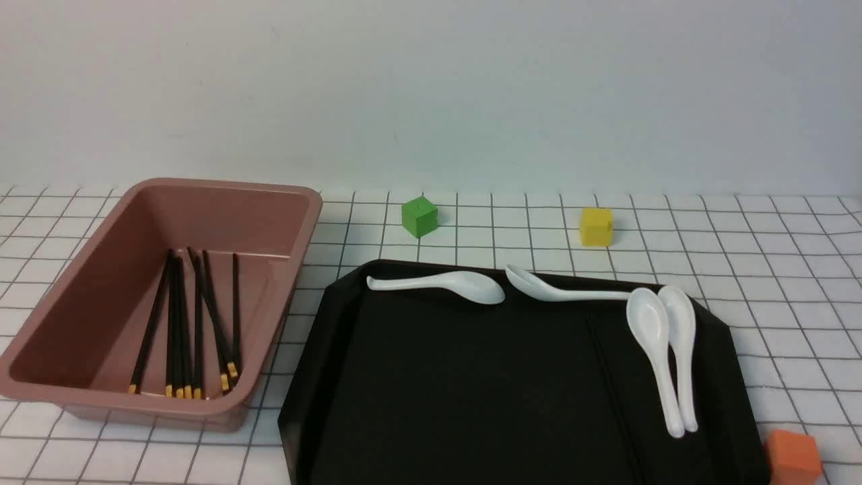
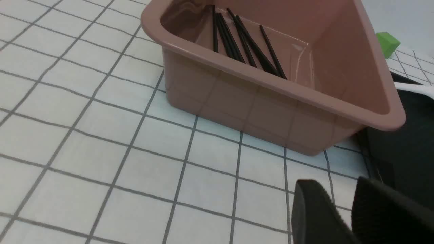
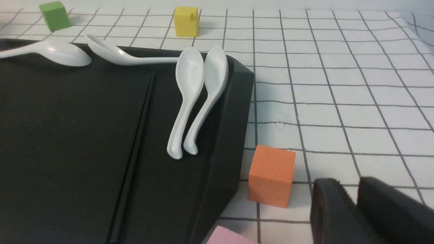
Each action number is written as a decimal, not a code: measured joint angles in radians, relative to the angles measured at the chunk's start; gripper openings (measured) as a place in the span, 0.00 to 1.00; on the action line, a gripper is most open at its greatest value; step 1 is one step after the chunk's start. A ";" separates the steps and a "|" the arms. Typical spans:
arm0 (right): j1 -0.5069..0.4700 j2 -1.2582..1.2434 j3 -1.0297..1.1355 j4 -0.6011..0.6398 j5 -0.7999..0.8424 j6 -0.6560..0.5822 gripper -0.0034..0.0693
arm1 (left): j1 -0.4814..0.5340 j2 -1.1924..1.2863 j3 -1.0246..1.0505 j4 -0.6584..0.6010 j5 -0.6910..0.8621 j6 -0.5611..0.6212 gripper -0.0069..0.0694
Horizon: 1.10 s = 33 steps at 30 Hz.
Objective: On white black tablecloth take chopsticks from black tray and put them in box.
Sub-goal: 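Move the gripper over the chopsticks on the black tray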
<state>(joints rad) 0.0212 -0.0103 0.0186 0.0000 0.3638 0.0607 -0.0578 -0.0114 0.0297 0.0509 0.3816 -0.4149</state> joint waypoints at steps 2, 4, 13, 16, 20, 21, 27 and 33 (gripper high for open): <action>0.000 0.000 0.000 0.000 0.000 0.000 0.24 | 0.000 0.000 0.000 0.000 0.000 0.000 0.35; 0.000 0.000 0.000 0.000 0.000 0.000 0.24 | 0.000 0.000 0.000 0.000 0.000 0.000 0.35; 0.000 0.000 0.000 0.000 0.000 0.000 0.26 | 0.000 0.000 0.000 0.000 0.000 0.000 0.36; 0.000 0.000 0.000 0.000 0.000 0.000 0.26 | 0.000 0.000 0.000 0.000 0.000 0.000 0.36; 0.000 0.000 0.000 0.000 0.000 0.000 0.27 | 0.000 0.000 0.000 0.000 0.000 0.000 0.37; 0.000 0.000 0.000 0.000 0.000 0.000 0.27 | 0.000 0.000 0.000 0.000 0.000 0.000 0.37; 0.000 0.000 0.000 0.000 0.000 0.000 0.28 | 0.000 0.000 0.000 0.000 0.000 0.000 0.38; 0.000 0.000 0.000 0.000 0.000 0.000 0.29 | 0.000 0.000 0.000 0.000 0.000 0.000 0.38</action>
<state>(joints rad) 0.0212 -0.0103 0.0186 0.0000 0.3638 0.0607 -0.0578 -0.0114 0.0297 0.0509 0.3816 -0.4149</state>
